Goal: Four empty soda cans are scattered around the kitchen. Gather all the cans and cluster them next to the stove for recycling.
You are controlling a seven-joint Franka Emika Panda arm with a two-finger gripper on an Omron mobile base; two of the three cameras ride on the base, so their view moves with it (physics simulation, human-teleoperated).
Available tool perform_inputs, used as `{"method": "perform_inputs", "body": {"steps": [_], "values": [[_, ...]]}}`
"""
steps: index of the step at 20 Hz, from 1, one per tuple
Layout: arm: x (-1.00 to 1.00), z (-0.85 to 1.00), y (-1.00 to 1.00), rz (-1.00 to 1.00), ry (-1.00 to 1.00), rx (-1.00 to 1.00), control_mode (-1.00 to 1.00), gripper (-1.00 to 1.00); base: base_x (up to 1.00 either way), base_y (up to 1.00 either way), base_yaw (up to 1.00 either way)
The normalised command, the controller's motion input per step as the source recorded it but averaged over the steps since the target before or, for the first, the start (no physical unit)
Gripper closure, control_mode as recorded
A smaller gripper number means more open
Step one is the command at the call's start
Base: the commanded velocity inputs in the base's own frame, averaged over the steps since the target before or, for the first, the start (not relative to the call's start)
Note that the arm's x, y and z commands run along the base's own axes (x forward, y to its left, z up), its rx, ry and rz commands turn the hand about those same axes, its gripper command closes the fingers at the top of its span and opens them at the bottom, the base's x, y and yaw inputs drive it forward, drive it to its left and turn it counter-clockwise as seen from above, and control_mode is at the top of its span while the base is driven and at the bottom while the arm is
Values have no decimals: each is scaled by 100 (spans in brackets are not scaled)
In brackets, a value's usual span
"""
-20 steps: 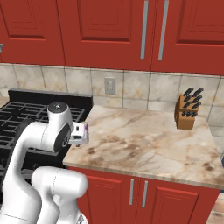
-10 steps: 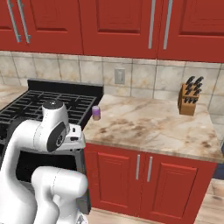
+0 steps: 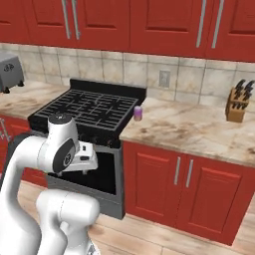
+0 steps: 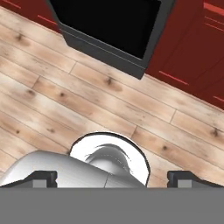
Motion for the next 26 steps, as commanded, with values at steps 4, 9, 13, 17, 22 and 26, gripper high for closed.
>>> {"method": "perform_inputs", "body": {"steps": [4, 9, 13, 17, 22, 26], "values": [[0, 0, 0, 0, 0, 0, 100, -100, -10, 1, 50], [0, 0, 0, 0, 0, 0, 100, -100, -7, 0, 50], [0, 0, 0, 0, 0, 0, 100, -100, -7, 0, 50], [0, 0, 0, 0, 0, 0, 100, -100, -7, 0, 50], [0, 0, 0, 0, 0, 0, 100, -100, -7, 0, 50], [0, 0, 0, 0, 0, 0, 100, -100, -7, 0, 50]]}}
